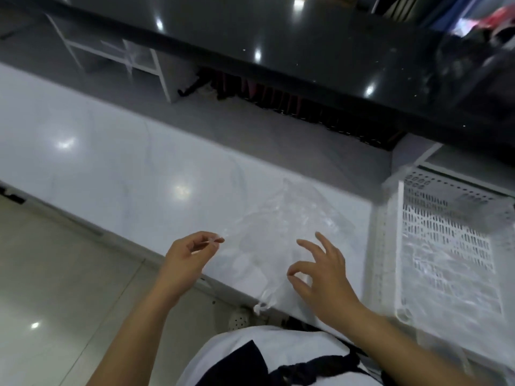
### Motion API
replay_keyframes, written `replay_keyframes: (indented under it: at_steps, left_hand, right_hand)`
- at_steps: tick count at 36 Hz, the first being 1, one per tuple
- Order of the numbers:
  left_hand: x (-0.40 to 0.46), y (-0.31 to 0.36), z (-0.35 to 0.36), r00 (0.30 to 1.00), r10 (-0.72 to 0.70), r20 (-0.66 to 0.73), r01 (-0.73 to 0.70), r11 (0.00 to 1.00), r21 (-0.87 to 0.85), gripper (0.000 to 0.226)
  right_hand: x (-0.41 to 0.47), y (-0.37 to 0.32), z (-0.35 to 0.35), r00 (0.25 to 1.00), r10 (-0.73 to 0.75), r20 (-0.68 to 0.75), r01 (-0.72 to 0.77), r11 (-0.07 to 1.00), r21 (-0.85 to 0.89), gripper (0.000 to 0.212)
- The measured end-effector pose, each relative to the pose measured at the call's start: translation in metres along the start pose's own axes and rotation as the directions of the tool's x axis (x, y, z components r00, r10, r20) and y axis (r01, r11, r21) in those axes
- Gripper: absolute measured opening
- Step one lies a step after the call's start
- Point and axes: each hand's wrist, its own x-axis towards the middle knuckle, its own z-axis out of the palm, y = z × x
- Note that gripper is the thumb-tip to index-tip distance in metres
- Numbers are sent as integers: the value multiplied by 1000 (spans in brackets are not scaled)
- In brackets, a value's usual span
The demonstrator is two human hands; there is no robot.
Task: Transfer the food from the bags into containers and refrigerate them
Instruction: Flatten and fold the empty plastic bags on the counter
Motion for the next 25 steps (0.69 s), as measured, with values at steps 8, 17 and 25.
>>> replay_keyframes:
  at_steps: [8,17,25]
  left_hand:
    - [22,25,-34,927,30,-375,-2,997,77,49]
    - [44,65,110,904,372,212,-423,702,573,57]
    - [76,-19,122,946,174,272,-321,409,854,76]
  right_hand:
    - [21,-25,-18,995,-8,-103,28,980,196,32]
    - [108,40,-13,956,293,2,-270,884,-381,64]
    - [108,83,22,908,409,-89,-413,843,-345,65]
